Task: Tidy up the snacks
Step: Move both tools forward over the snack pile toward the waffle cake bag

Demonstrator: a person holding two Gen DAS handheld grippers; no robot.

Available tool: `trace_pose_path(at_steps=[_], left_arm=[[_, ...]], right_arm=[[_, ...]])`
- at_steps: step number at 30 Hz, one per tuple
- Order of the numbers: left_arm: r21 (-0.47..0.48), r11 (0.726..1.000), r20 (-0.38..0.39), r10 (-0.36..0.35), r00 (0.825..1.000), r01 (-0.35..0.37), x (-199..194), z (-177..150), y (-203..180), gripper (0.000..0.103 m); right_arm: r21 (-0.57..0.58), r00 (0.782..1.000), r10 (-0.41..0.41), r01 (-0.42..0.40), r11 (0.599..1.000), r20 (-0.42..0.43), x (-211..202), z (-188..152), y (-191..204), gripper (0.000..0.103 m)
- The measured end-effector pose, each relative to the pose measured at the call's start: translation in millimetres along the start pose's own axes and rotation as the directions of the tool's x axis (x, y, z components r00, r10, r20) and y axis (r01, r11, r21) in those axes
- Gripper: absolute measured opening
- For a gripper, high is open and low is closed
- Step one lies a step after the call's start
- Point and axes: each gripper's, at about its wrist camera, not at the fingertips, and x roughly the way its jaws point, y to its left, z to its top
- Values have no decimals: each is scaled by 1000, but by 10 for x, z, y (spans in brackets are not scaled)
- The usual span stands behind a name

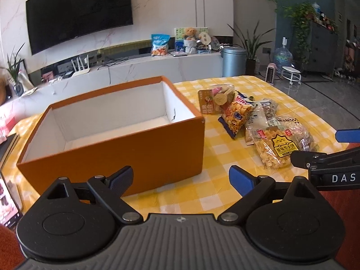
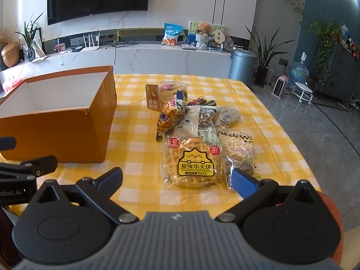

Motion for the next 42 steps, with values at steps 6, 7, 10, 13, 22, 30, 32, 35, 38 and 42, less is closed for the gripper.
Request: trace_pose_path(at_steps=[6, 7, 10, 13, 22, 30, 32, 35, 38, 42], left_arm=[[-16, 994, -12, -113, 994, 112, 118, 102, -54, 94], [-10, 992, -13, -126, 992, 126, 135, 123, -74, 91], [-2, 982, -12, -191, 981, 191, 196, 195, -166, 86], [1, 967, -34, -256, 966, 257, 288, 267, -274, 84], [-104, 915, -124, -401, 908, 390, 728, 489, -530, 88], [-226, 877, -181, -465, 866, 424, 1248, 502, -687, 90], [-236, 874, -184, -469, 864, 425, 1345, 500, -696, 90], [-250, 872, -177, -469, 865, 421, 1501, 517, -674, 90], [-271, 857, -176, -491, 853, 438, 1618, 543, -642, 90], [-280, 838, -196, -527, 827, 468, 1752, 534, -688, 90]], right_arm=[[7, 1000, -9, 9, 1000, -14, 87, -32, -211, 100], [11, 1000, -12, 13, 1000, -23, 112, -29, -257, 99], [41, 998, -8, 10, 999, -58, 199, -3, -405, 89], [78, 996, -1, 8, 997, -93, 287, 26, -544, 81], [135, 978, 16, 12, 991, -207, 640, 180, -947, 58], [207, 954, 38, 25, 978, -297, 1043, 256, -1255, 58], [215, 951, 40, 28, 976, -308, 1112, 253, -1280, 58], [208, 944, 27, 44, 977, -328, 1195, 260, -1283, 59], [202, 939, 32, 41, 978, -343, 1277, 258, -1277, 60], [213, 931, 44, 37, 976, -363, 1388, 255, -1297, 65]])
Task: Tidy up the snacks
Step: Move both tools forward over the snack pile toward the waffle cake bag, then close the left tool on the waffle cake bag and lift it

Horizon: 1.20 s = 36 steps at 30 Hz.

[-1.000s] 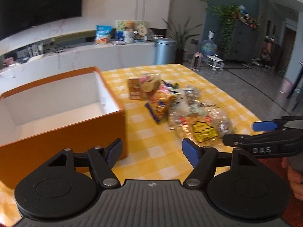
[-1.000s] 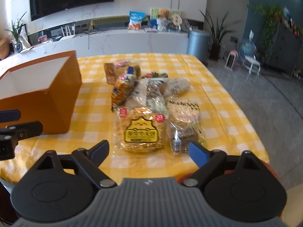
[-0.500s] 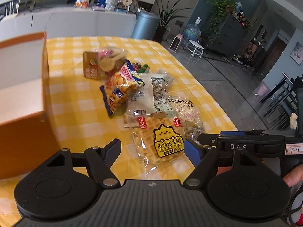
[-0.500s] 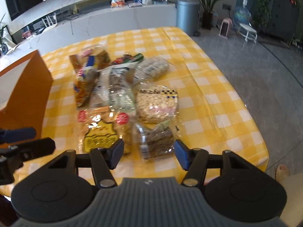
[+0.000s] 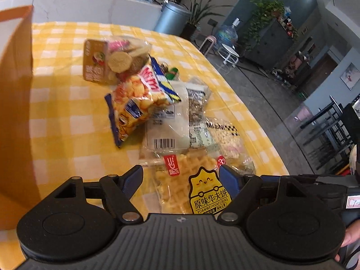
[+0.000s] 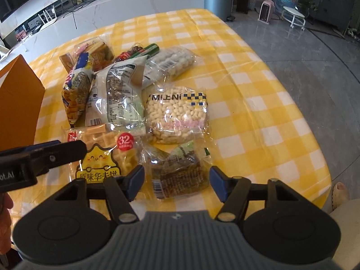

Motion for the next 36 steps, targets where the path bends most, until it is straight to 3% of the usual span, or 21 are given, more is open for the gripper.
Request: trace_pose_path(at_steps=[5, 10, 15, 22, 23, 25, 30, 32, 36], left_arm=[[-32, 999, -56, -22, 998, 20, 141, -11, 54, 90], [-8, 999, -59, -37, 998, 36, 177, -44, 27, 89], [17, 1000, -62, -13, 998, 15, 117, -69, -42, 73], [50, 999, -8, 8, 1000, -7, -111, -125, -142, 47], [57, 998, 4, 8, 1000, -8, -153, -137, -160, 44], [65, 998, 20, 10, 1000, -12, -226, -157, -191, 40], [87, 995, 69, 42, 997, -48, -328, -173, -323, 35], [89, 994, 85, 56, 995, -63, -386, -177, -357, 35], [76, 993, 113, 77, 991, -86, -526, -198, -385, 34]], right_arm=[[21, 1000, 3, -2, 1000, -16, 66, 21, -42, 66], [18, 1000, 24, -24, 1000, -19, 85, 23, -39, 65], [5, 1000, 24, -24, 1000, -18, 98, 19, -6, 61], [-2, 1000, 25, -25, 1000, 3, 65, -10, 11, 53], [-5, 999, 36, -36, 999, 11, 54, -15, 15, 42], [0, 999, 44, -44, 999, 19, 30, -26, 12, 38], [-1, 996, 65, -65, 998, 56, -43, -56, 19, 17], [5, 994, 84, -84, 996, 72, -75, -68, 7, 2], [13, 988, 114, -116, 993, 107, -138, -82, -3, 0]])
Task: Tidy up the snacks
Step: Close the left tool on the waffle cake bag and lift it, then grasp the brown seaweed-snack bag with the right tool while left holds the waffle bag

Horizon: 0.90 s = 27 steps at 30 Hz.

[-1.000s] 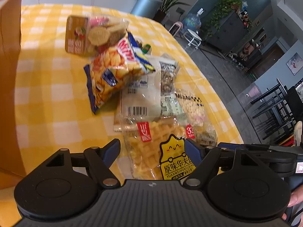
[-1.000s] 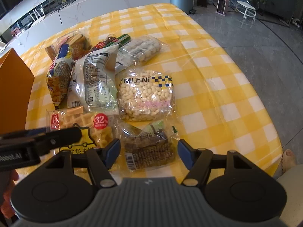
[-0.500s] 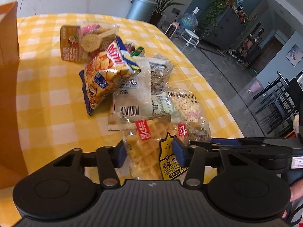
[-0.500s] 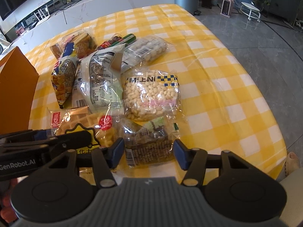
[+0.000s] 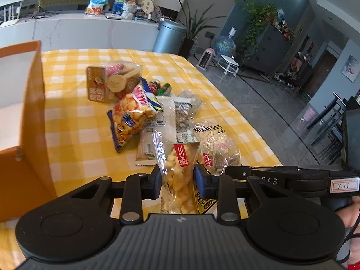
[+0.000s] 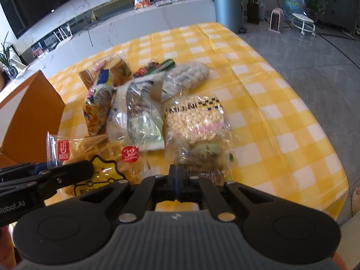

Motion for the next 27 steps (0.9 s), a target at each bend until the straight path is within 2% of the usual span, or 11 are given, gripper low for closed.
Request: trace_pose_path(at_steps=[4, 6, 7, 8, 10, 13, 15, 16, 20, 24, 27], left_arm=[[-5, 999, 25, 35, 999, -35, -101, 6, 45, 33], [-18, 999, 23, 45, 999, -44, -118, 3, 89, 33], [-24, 998, 21, 50, 999, -49, -121, 2, 106, 33], [-27, 998, 20, 55, 998, -54, -125, 3, 115, 33], [-29, 998, 23, 57, 998, -56, -128, 2, 127, 32], [-38, 998, 24, 58, 998, -57, -98, -4, 149, 31], [-44, 997, 19, 60, 998, -59, -79, -15, 159, 31], [-45, 997, 15, 60, 998, -59, -70, -24, 164, 31], [-42, 997, 1, 64, 998, -64, -40, -29, 176, 31], [-27, 996, -24, 80, 997, -81, 3, -44, 172, 33], [-16, 995, -38, 100, 994, -100, 30, -48, 159, 34]], right_arm=[[-15, 999, 24, -24, 1000, 23, -50, -7, 33, 0], [3, 999, 9, -9, 1000, 35, -69, 0, 10, 6], [11, 999, -23, 22, 1000, 44, -81, 7, -2, 27], [17, 998, -43, 42, 999, 46, -86, 13, -15, 56], [11, 996, -70, 69, 998, 51, -79, 31, -27, 67], [19, 992, -125, 126, 992, -21, 69, 81, -42, 68], [24, 989, -135, 137, 990, -60, 179, 121, -42, 77], [30, 989, -131, 133, 991, -63, 215, 132, -44, 79], [44, 983, -164, 168, 985, -87, 378, 155, -32, 80], [70, 980, -154, 163, 984, -123, 447, 153, -66, 73], [56, 983, -147, 154, 986, -111, 440, 145, -40, 66]])
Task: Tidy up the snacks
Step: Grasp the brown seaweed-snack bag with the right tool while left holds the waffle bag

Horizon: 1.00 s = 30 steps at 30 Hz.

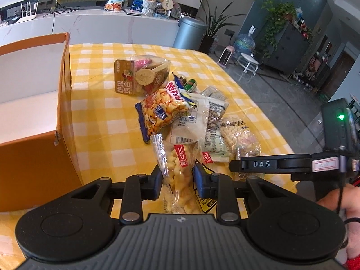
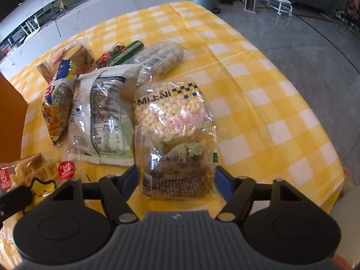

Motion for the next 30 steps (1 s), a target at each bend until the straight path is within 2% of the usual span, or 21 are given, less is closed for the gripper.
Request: trace_pose_path(at_steps=[4, 6, 8, 11, 16, 19, 24, 30], left_arm=[[1, 1000, -33, -14, 999, 14, 40, -11, -17, 41], [-16, 999, -66, -42, 997, 41, 110, -28, -6, 50], [-25, 999, -83, -34, 996, 32, 172, -59, -7, 58], [-37, 999, -94, -21, 995, 18, 235, -105, 22, 58], [-93, 995, -112, -49, 993, 39, 292, -141, 141, 60], [-102, 994, -89, -55, 995, 46, 244, -153, 165, 51], [-54, 997, -24, -53, 998, 52, 42, -116, 81, 37], [-45, 997, 40, -57, 998, 59, -231, -83, 93, 32]], right_arm=[[-36, 997, 71, -72, 997, -13, -32, -45, 70, 62], [-65, 992, 120, -122, 990, -23, -50, -83, 128, 62], [-100, 989, 145, -147, 984, -28, -57, -113, 194, 61], [-122, 990, 142, -144, 982, -25, -54, -127, 239, 61], [-145, 984, 175, -177, 974, -30, -63, -142, 268, 59], [-140, 983, 179, -181, 973, -25, -53, -128, 264, 58], [-167, 986, 169, -166, 972, -2, -130, -145, 298, 57], [-179, 981, 192, -182, 967, 41, -318, -188, 353, 57]])
